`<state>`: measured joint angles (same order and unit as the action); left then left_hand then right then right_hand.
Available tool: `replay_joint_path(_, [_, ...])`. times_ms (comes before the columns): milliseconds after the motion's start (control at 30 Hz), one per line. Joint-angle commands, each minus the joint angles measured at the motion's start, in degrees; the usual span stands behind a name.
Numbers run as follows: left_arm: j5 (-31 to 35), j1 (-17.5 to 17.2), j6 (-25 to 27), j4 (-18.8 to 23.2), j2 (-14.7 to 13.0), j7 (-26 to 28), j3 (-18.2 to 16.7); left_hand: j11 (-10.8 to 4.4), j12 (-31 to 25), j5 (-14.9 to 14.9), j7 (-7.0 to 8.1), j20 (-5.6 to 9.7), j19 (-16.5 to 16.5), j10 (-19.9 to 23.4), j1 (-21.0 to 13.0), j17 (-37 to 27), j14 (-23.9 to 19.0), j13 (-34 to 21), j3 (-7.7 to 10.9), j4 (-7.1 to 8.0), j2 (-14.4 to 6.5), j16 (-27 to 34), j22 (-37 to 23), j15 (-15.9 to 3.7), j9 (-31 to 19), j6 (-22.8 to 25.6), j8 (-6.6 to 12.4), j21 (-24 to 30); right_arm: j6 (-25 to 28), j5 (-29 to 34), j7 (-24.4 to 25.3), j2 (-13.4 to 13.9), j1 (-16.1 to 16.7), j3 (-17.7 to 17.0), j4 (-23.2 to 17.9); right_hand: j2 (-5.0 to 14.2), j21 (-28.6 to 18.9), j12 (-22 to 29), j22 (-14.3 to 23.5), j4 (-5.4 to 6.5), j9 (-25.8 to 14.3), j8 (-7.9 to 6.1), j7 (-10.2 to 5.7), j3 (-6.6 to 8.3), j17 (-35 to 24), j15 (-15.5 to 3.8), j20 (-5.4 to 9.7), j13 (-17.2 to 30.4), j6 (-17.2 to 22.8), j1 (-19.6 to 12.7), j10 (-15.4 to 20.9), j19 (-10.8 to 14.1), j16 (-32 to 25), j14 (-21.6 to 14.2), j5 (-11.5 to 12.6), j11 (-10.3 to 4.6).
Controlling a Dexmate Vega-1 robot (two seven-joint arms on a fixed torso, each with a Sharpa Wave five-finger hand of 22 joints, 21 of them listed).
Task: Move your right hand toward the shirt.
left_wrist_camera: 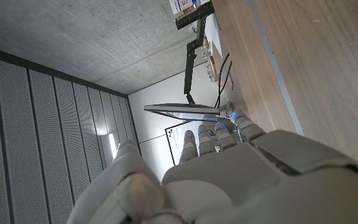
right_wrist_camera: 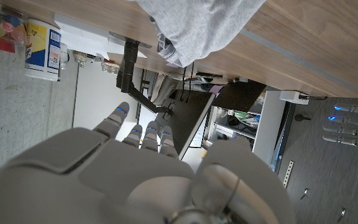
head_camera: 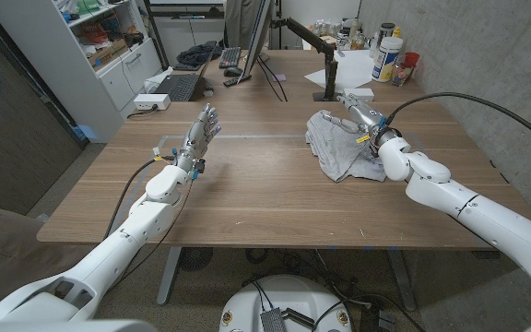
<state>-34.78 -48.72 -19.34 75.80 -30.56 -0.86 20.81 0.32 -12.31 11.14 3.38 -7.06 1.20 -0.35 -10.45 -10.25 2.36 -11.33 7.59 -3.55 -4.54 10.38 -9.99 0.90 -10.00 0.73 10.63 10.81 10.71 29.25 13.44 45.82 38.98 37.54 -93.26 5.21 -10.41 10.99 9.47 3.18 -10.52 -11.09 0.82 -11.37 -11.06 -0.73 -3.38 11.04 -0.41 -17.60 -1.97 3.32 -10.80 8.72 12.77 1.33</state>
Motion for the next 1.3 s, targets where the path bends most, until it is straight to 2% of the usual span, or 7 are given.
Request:
replay_joint_path(33, [0.1,-0.2,-0.5,-0.1,0.4,0.2,0.0,-0.33,-0.1,0.1,0.09,-0.37,-0.5,-0.2,-0.5,-0.2,0.7,-0.1,0.25,-0.24,0.1,0.4,-0.1,0.06,-0.2,0.6,0.19,0.3,0.7,0.2,-1.0,0.1,-0.2,0.0,0.4,-0.32,-0.1,-0.2,0.2,0.02,-0.3,-0.01,-0.09,-0.33,-0.1,-0.04,-0.19,0.1,-0.3,0.2,-0.3,-0.6,-0.1,0.4,-0.1,0.14])
replay_joint_path(833, [0.3,-0.3,-0.6,0.0,0.4,0.7,-0.1,-0.28,-0.1,0.1,-0.03,-0.30,-0.5,-0.1,-0.5,-0.2,0.6,-0.1,0.25,-0.30,0.1,0.4,-0.1,0.08,-0.2,0.9,0.25,0.3,1.1,0.3,-2.4,-1.7,-3.3,2.3,6.0,-0.28,-0.2,0.0,0.2,0.08,-0.3,-0.01,-0.05,-0.41,-0.1,-0.11,-0.15,0.1,-0.4,0.4,-0.5,-0.6,-0.2,0.5,-0.2,0.20])
replay_joint_path(1300, [0.6,-0.5,-0.1,0.9,0.2,1.5,-0.1,-0.18,-0.1,0.1,-0.07,-0.31,-0.5,-0.1,-0.5,-0.2,0.6,-0.1,0.25,-0.31,0.1,0.4,-0.1,0.07,-0.2,1.3,0.32,0.3,0.5,0.0,-3.2,-1.7,-4.3,3.3,7.4,-0.20,-0.2,0.1,0.2,0.06,-0.3,0.00,-0.03,-0.39,-0.1,-0.10,-0.19,0.1,-0.4,0.4,-0.6,-0.7,-0.3,0.5,-0.2,0.27])
